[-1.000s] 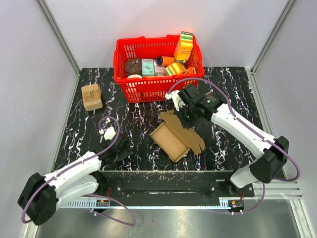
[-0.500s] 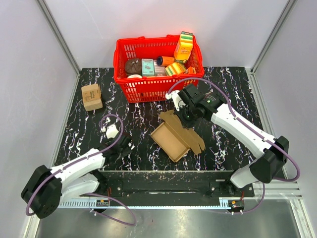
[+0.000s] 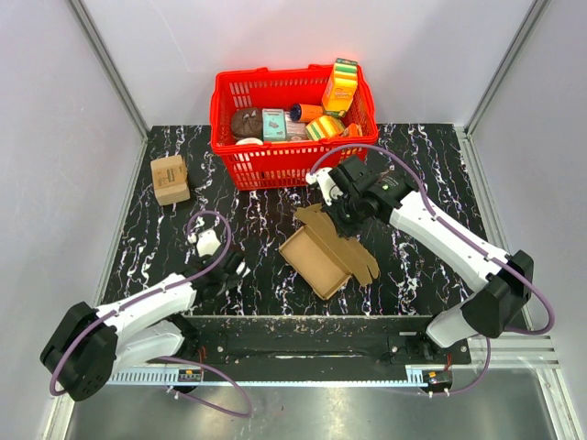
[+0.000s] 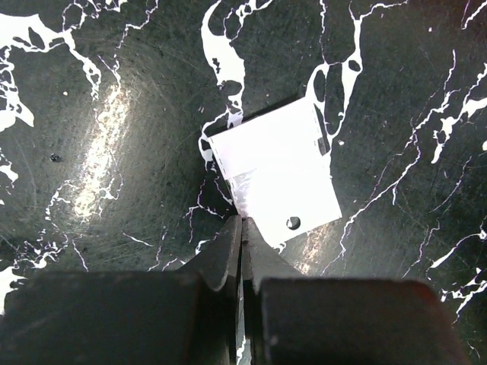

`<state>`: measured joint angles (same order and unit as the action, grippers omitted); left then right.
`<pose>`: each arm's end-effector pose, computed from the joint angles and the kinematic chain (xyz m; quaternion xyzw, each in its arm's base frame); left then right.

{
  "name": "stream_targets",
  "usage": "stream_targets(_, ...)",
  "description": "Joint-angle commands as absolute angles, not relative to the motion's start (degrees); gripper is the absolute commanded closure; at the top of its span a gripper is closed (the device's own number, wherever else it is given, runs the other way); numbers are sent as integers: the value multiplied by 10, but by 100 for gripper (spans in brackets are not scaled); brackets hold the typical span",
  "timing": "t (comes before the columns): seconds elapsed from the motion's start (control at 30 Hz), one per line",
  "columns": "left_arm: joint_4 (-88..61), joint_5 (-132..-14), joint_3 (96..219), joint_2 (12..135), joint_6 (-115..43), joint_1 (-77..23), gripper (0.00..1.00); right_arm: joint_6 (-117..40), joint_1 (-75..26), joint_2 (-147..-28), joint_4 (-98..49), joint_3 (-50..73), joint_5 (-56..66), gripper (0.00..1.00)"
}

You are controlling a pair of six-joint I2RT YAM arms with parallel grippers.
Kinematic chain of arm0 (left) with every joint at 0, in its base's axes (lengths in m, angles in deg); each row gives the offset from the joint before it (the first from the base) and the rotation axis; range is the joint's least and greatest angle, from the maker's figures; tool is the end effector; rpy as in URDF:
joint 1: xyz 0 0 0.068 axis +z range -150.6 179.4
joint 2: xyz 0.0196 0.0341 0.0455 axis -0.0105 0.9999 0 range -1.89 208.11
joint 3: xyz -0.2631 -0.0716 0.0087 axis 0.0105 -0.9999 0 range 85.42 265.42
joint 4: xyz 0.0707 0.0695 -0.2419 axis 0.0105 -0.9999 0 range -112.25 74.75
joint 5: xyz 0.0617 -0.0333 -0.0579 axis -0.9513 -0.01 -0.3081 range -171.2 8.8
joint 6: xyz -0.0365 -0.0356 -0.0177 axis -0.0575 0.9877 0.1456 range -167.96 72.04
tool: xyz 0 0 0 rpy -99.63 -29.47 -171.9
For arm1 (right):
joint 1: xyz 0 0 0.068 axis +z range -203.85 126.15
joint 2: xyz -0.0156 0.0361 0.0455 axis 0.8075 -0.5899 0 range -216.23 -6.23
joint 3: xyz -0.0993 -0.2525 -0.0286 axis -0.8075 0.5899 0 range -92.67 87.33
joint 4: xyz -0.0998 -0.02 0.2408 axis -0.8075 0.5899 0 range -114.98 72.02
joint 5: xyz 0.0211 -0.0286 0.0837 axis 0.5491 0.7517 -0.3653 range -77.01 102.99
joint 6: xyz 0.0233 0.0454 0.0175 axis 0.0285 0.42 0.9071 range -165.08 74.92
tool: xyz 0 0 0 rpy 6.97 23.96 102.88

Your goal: Fold the paper box

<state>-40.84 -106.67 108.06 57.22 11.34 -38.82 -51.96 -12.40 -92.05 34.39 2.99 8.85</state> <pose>0.1405 -0.0913 0.1489 -0.2255 0.9208 -0.0360 0.3161 0.2236 0.2008 0.3347 -0.4042 0.8787 0.1081 0.2297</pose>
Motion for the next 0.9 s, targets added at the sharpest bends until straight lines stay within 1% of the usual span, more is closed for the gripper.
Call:
stream_targets(0.0, -428, -1086, 1087, 559, 96, -389, 100, -524, -128, -923, 327, 25, 79, 100)
stream_targets(0.17, -469, -1085, 1103, 500, 74, -390, 100, -525, -128, -921, 327, 27, 86, 100)
stream_targets(0.3, -490, -1058, 1118, 439, 53, -390, 100, -522, -128, -919, 327, 29, 89, 100)
stream_targets(0.53, -516, -992, 1150, 420, 12, -391, 100, -519, -128, -923, 327, 29, 96, 100)
stream_targets(0.57, -515, -990, 1148, 420, 18, -391, 93, -518, -128, -922, 327, 29, 96, 100)
stream_targets(0.6, -515, -992, 1146, 419, 23, -391, 50, -518, -128, -922, 328, 28, 94, 100)
stream_targets(0.63, -515, -998, 1142, 421, 29, -392, 33, -517, -129, -921, 328, 28, 93, 100)
stream_targets(0.67, -516, -1004, 1142, 426, 32, -391, 20, -517, -129, -922, 327, 29, 93, 100)
stream_targets(0.7, -526, -1023, 1149, 441, 35, -391, 12, -517, -128, -921, 327, 29, 92, 100)
stream_targets(0.73, -532, -1032, 1157, 452, 43, -391, 1, -518, -128, -921, 328, 29, 92, 100)
stream_targets(0.87, -533, -1049, 1190, 539, 51, -391, 1, -518, -128, -920, 327, 28, 92, 100)
